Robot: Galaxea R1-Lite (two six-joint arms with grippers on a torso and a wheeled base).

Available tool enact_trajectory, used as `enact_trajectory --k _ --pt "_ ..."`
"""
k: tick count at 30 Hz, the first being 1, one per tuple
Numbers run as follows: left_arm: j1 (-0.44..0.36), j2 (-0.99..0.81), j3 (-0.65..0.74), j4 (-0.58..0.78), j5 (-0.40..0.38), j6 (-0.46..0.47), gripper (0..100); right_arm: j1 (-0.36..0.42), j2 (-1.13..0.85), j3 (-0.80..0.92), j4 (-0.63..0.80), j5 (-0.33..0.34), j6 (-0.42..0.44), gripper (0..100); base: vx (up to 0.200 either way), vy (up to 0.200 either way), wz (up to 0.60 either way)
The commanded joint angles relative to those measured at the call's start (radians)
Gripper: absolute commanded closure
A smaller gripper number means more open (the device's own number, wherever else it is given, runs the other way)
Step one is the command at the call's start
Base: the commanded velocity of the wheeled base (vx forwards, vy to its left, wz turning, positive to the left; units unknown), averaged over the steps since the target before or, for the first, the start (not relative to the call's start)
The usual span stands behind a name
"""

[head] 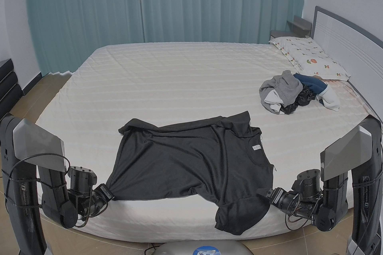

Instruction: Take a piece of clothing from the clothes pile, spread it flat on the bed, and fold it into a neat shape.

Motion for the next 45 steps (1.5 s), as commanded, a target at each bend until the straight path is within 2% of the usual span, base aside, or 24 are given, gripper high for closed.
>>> enact_trajectory --k 1,4,5,8,10,14,17,20,22,25,27,35,45 --pt "0.004 -0.043 0.023 0.000 0.000 0.013 100 0.009 0.014 -0.013 -0.013 0.000 -0.001 0 0.000 0.000 0.00" --pt "0.004 -0.043 0.037 -0.002 -0.004 0.003 100 0.015 0.025 -0.030 -0.011 -0.002 -0.006 0 0.000 0.000 0.00" --pt "0.005 -0.039 0.045 -0.002 -0.005 0.002 100 0.017 0.028 -0.031 -0.013 -0.002 -0.007 100 0.000 0.000 0.00" --pt "0.014 -0.028 0.057 -0.003 -0.028 -0.009 100 0.015 0.034 -0.044 -0.011 -0.003 -0.007 100 0.000 0.000 0.00" --pt "0.025 -0.027 0.066 -0.008 -0.096 -0.009 100 0.011 0.036 -0.044 -0.011 -0.002 -0.009 100 0.000 0.000 0.00" --pt "0.027 -0.028 0.080 -0.009 -0.111 -0.009 100 0.000 0.027 0.001 -0.011 -0.003 -0.015 100 0.000 0.000 0.00" --pt "0.027 -0.028 0.083 -0.009 -0.112 -0.009 100 -0.029 0.016 0.030 -0.011 0.004 -0.046 100 0.000 0.000 0.00" --pt "0.028 -0.031 0.097 -0.009 -0.109 -0.001 100 -0.091 0.000 0.059 -0.013 0.021 -0.125 100 0.000 0.000 0.00" --pt "0.030 -0.045 0.122 -0.009 -0.108 0.007 100 -0.133 -0.039 0.088 -0.011 0.077 -0.168 100 0.000 0.000 0.00" --pt "0.030 -0.069 0.143 -0.009 -0.105 0.022 100 -0.166 -0.095 0.136 -0.010 0.187 -0.188 100 0.000 0.000 0.00" --pt "0.033 -0.080 0.154 -0.009 -0.102 0.050 100 -0.181 -0.127 0.156 -0.010 0.224 -0.204 100 0.000 0.000 0.00" --pt "0.053 -0.125 0.209 -0.008 -0.077 0.142 100 -0.250 -0.125 0.191 -0.008 0.235 -0.337 100 0.000 0.000 0.00" --pt "0.048 -0.071 0.221 -0.008 -0.076 0.168 100 -0.239 -0.053 0.193 -0.008 0.235 -0.375 100 0.000 0.000 0.00"
